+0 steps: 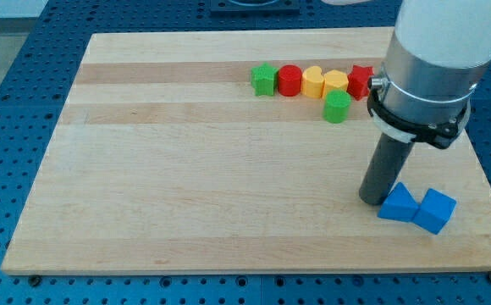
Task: Move the green star towards the top right of the board
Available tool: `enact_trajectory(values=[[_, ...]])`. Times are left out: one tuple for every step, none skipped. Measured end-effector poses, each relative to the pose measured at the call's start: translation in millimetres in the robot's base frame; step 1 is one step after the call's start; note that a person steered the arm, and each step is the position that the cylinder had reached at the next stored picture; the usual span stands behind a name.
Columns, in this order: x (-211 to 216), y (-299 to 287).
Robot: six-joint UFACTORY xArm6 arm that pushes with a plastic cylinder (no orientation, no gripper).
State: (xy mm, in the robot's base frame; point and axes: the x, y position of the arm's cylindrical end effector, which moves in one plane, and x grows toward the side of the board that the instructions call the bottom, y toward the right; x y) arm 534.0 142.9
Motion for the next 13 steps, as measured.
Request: enact_trajectory(values=[[-17,-55],[-26,-108],[-39,-165],[-79,-213],[-165,-242],[-206,-248],[-211,-211],[-212,-164],[-216,-150],[-238,-102],[-244,-67],[-244,-47],[-248,-21]])
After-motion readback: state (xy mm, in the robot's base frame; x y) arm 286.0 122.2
